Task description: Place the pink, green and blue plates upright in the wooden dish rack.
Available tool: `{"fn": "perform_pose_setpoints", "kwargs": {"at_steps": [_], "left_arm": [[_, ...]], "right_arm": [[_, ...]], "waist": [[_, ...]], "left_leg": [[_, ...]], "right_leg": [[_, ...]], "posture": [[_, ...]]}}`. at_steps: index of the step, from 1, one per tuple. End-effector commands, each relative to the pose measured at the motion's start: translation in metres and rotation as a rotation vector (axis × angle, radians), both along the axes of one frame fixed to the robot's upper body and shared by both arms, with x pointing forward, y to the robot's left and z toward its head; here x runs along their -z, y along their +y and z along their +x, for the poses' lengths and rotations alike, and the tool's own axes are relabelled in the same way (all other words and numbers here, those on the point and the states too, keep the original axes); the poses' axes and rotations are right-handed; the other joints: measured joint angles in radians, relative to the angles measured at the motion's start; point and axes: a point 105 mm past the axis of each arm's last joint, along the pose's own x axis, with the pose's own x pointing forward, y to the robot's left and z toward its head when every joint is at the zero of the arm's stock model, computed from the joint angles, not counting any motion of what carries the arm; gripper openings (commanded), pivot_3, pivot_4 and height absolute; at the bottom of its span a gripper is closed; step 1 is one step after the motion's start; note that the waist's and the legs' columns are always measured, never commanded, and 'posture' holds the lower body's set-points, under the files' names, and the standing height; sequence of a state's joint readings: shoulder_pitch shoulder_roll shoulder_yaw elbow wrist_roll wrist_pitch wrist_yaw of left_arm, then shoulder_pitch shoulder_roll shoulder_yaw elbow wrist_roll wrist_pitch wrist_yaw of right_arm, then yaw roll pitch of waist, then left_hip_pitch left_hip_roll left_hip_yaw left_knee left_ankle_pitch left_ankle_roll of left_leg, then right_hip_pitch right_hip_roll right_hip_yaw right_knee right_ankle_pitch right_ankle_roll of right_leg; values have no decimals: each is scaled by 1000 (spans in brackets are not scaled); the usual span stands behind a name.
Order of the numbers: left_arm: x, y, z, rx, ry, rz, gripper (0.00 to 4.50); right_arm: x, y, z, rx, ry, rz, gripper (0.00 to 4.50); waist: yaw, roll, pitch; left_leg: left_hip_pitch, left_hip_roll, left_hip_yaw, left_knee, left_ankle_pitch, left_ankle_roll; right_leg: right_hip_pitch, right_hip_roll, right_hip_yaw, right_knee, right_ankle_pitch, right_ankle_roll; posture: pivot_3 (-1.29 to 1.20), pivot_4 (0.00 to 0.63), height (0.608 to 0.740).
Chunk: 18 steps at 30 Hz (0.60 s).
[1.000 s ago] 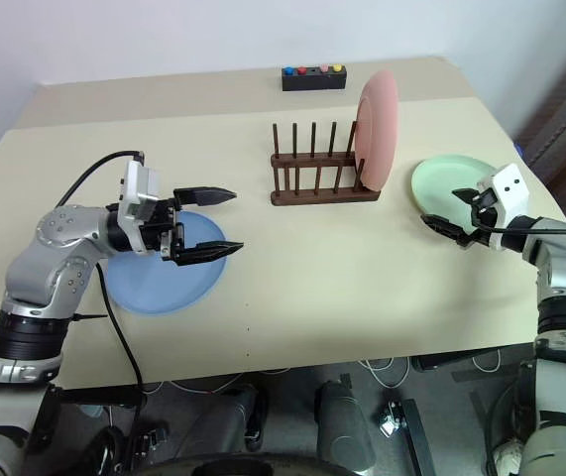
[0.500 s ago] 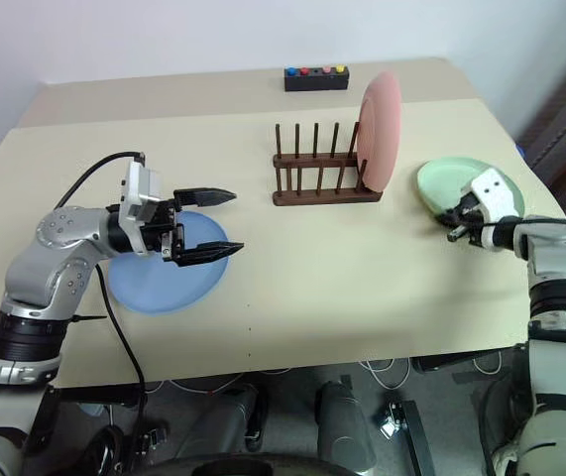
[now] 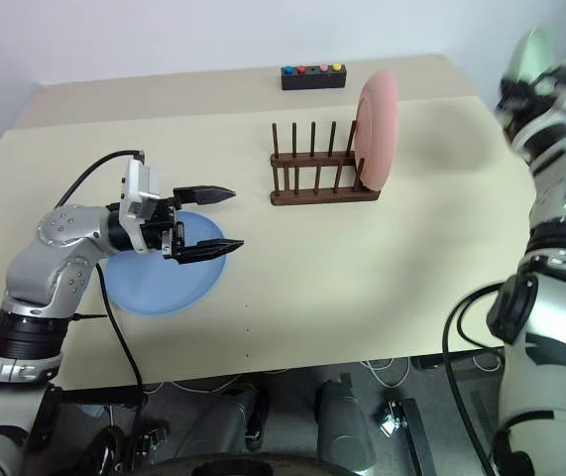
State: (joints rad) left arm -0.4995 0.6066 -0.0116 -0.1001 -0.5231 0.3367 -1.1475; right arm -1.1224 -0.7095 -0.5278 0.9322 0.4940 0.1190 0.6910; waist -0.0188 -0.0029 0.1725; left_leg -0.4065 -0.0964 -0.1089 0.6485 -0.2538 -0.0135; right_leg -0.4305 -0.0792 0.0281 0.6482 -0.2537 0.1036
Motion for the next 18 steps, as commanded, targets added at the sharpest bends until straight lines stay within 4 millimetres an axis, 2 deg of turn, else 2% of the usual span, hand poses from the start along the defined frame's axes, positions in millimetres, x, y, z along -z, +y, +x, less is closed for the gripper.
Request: {"fn": "perform_pose_setpoints", "kwargs": {"at_steps": [1, 4, 7, 12, 18], "left_arm": [[-14, 4, 1, -19, -67, -19, 4500], [-15, 5, 2, -28, -71, -25, 4500], [-15, 5, 2, -32, -71, -32, 4500], [-14, 3, 1, -28, -68, -35, 4500], [-14, 5, 1, -33, -65, -35, 4500]], "right_arm": [[-62, 21, -31, -237, -268, 113, 37], [-87, 45, -50, -433, -355, 171, 37], [-92, 74, -65, -660, -345, 204, 37], [-68, 121, -74, -910, -191, 176, 37], [-39, 143, -65, -956, -83, 220, 37]], "waist": [[2, 0, 0], [8, 0, 0], [8, 0, 0], [7, 0, 0], [6, 0, 0]], "left_leg": [[0, 0, 0, 0, 0, 0], [0, 0, -1, 1, 0, 0], [-1, -1, -1, 2, -1, 2], [-1, -1, -2, 1, -2, 4], [-1, -1, -1, 2, -2, 4]], "right_leg": [[0, 0, 0, 0, 0, 0], [0, -1, 0, 0, 0, 0], [0, -1, 0, 0, 0, 0], [0, -2, 0, 0, 0, 0], [0, -2, 0, 1, 0, 0]], "posture": [[0, 150, 740], [0, 150, 740], [0, 150, 740], [0, 150, 740], [0, 150, 740]]}}
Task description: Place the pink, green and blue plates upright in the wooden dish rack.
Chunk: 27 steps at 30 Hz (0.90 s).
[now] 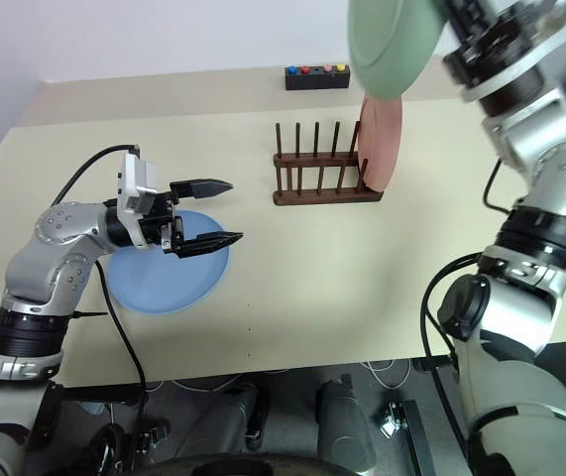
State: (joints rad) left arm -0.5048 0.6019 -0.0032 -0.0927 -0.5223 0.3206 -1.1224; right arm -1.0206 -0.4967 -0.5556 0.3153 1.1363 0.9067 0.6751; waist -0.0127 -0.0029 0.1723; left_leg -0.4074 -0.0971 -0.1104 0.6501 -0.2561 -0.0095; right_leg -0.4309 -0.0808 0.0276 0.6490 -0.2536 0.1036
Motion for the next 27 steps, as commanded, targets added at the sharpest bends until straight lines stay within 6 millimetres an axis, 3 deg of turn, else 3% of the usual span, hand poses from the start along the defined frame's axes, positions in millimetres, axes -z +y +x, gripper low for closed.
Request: {"fn": "perform_pose_setpoints", "kwargs": {"at_steps": [1, 6, 27], "left_arm": [[-10, 4, -2, -5, -43, -19, 4500], [-9, 2, -3, -5, -44, -18, 4500], [-6, 4, -5, -6, -29, 1, 4500]], "right_arm": [[1, 12, -7, -22, -20, -8, 37], [29, 27, 10, 64, 35, -81, 37], [68, 35, 30, 169, 146, -144, 37]], "waist": [[1, 0, 0], [-2, 0, 0], [-3, 0, 0]], "left_leg": [[0, 0, 0, 0, 0, 0], [0, 0, 0, 0, 0, 0], [-1, 0, 0, 0, 2, -3]], "right_leg": [[0, 0, 0, 0, 0, 0], [0, 0, 0, 0, 0, 0], [-1, 0, 0, 0, 0, 0]], "posture": [[0, 150, 740], [0, 150, 740], [0, 150, 740]]}}
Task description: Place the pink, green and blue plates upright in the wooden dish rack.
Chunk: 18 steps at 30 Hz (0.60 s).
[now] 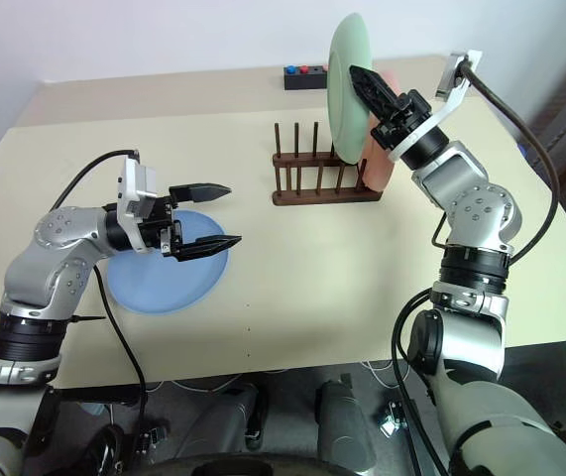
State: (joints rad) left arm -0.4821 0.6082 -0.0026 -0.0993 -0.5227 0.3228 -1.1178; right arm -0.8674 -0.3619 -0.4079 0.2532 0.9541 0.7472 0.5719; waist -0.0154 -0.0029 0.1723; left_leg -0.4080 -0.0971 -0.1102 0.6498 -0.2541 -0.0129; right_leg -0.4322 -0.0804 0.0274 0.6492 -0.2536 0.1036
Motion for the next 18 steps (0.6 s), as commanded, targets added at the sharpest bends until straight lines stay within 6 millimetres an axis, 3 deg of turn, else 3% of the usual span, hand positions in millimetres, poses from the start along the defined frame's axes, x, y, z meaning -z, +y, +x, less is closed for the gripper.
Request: {"fn": "perform_pose_setpoints", "kwargs": {"at_steps": [1, 11, 18], "left_arm": [[-11, 2, -4, 4, -46, -4, 4500], [-11, -1, -3, 5, -48, -15, 4500], [-10, 1, -4, -2, -47, -10, 4500]], "right_arm": [[-4, 4, -5, -5, -34, -12, 37], [-49, -1, -14, -28, -120, 65, 37], [-54, -6, -12, -44, -80, 146, 37]], "waist": [[0, 0, 0], [-2, 0, 0], [2, 0, 0]], "left_leg": [[0, 0, 0, 0, 0, 0], [0, 0, 0, -1, 0, 0], [0, 0, 0, 0, 0, 1]], "right_leg": [[0, 0, 0, 0, 0, 0], [-1, 0, 0, 0, 0, 0], [0, 0, 0, 0, 0, 0]], "posture": [[0, 150, 740], [0, 150, 740], [0, 150, 740]]}}
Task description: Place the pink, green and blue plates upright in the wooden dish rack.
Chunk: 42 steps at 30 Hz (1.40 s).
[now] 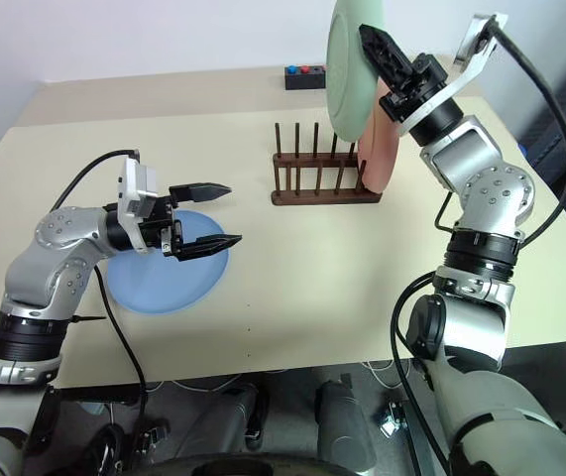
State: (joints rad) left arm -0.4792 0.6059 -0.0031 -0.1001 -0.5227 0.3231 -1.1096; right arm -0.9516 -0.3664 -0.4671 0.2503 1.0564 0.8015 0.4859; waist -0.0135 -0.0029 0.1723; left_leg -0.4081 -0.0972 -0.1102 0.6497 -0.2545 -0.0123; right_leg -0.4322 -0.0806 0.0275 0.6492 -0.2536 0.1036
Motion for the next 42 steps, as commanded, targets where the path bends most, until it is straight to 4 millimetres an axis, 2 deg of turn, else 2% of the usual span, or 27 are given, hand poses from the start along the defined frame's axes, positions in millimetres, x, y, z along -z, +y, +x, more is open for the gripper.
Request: {"fn": "perform_pose_setpoints", "kwargs": {"at_steps": [1, 12, 30, 34, 40, 42], "left_arm": [[-10, 1, -4, 5, -50, -7, 4500], [-9, 0, -4, 3, -47, -9, 4500], [-6, 1, -7, 14, -35, 26, 4500], [-4, 1, -8, 26, -3, 25, 4500], [-4, 2, -6, 15, -8, 30, 4500], [-4, 3, -6, 13, -8, 30, 4500]], "right_arm": [[-17, -1, -7, -26, -42, 55, 37], [4, 13, -6, -61, 25, 28, 37], [56, 20, 13, 49, 113, -139, 37], [60, 21, 17, 73, 95, -184, 1467], [46, 15, 19, 106, 41, -181, 4417], [34, 15, 14, 123, -22, -196, 4469]], "waist": [[-1, 0, 0], [-3, 0, 0], [-4, 0, 0], [-4, 0, 0], [-3, 0, 0], [-4, 0, 0]], "left_leg": [[0, 0, 0, 0, 0, 0], [0, 0, 0, 0, 0, 0], [0, 0, 0, 0, 0, 0], [0, 0, 0, 0, 0, 0], [0, 0, 0, 0, 0, 0], [0, 0, 0, 0, 0, 0]], "right_leg": [[0, 0, 0, 0, 0, 0], [0, 0, 0, 0, 0, 0], [0, 0, 0, 0, 0, 0], [0, 0, 0, 0, 0, 0], [0, 0, 0, 0, 0, 0], [0, 0, 0, 0, 0, 0]], "posture": [[0, 150, 740], [0, 150, 740], [0, 150, 740], [0, 150, 740], [0, 150, 740], [0, 150, 740]]}}
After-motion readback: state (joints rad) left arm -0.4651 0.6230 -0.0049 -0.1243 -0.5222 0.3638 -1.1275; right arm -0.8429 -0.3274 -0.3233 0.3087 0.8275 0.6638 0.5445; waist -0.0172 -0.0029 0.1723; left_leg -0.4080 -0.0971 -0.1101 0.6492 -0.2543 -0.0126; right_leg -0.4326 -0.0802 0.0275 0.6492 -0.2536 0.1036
